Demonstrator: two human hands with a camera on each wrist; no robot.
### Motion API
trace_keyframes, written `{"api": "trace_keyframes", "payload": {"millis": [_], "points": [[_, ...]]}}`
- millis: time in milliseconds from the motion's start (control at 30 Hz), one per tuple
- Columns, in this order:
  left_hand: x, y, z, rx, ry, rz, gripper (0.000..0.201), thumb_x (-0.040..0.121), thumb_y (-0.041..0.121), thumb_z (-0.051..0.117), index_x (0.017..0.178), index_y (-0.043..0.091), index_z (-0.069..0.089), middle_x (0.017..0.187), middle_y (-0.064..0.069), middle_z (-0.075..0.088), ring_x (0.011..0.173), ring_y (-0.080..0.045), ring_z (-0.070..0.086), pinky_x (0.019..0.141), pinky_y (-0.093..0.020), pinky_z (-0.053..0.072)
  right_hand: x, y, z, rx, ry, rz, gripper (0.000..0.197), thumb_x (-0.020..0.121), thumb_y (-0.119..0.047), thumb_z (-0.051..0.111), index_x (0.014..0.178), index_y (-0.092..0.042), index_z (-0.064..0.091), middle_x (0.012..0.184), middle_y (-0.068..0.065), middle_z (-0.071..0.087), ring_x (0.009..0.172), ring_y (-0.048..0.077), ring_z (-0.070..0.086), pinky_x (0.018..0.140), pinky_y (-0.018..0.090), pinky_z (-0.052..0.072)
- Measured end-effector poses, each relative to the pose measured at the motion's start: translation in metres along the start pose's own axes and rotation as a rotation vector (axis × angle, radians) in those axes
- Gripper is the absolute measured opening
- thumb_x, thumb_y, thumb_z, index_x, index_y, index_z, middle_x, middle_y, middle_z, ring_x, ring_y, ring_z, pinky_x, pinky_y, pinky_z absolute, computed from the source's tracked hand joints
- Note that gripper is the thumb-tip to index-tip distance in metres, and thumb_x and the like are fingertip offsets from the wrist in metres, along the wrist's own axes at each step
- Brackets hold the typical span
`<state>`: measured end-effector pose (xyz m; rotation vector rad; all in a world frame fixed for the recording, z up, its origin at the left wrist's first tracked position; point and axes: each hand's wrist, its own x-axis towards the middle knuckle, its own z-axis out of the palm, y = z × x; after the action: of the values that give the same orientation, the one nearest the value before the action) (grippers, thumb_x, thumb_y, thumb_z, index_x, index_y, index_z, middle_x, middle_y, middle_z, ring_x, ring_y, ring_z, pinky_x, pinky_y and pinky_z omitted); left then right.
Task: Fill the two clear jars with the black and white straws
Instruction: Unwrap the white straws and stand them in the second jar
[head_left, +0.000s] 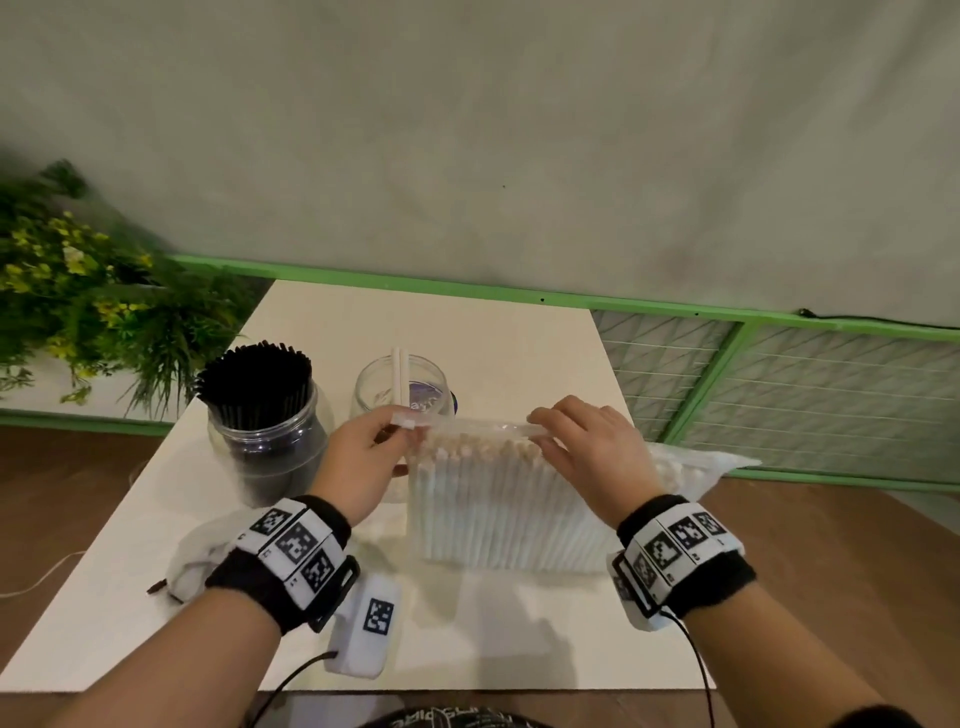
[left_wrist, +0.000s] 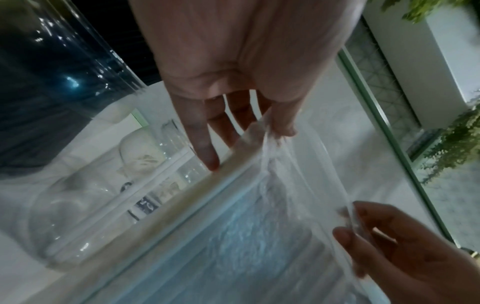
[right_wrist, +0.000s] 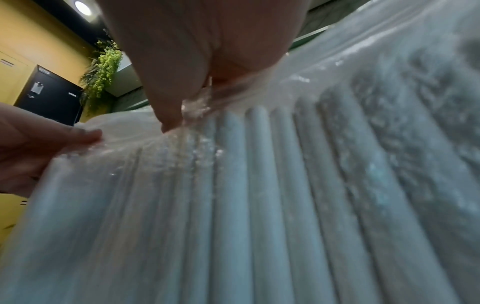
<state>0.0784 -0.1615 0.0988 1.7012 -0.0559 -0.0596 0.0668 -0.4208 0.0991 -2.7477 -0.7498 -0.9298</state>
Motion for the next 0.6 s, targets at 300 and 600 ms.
{"api": "trace_keyframes", "payload": {"millis": [300,600], "points": [[-0.001,0.01,-0.011,0.017,0.113,0.116,0.01,0.089,0.018,0.064,0.084,0.025,0.067,0.077,0.008,0.064,0.076,-0.005,0.058,0.071,-0.026,0.053,0.015,0.008,-0.013,0.117,0.11,-0.002,0.034,0.096,-0.034,0.05,0.076,-0.009,0.063,0.065,-0.001,0.059,0.057,0.021,0.049,0.053,0.03,0.041],[-0.005,0.019,-0.017,0.105,0.099,0.168,0.007,0.091,0.015,0.061,0.087,0.016,0.066,0.064,0.014,0.06,0.053,0.006,0.053,0.051,-0.008,0.041,0.036,-0.015,-0.017,0.167,0.029,0.053,0.044,0.092,-0.054,0.044,0.091,-0.015,0.065,0.082,-0.006,0.061,0.06,0.014,0.055,0.049,0.026,0.044]]}}
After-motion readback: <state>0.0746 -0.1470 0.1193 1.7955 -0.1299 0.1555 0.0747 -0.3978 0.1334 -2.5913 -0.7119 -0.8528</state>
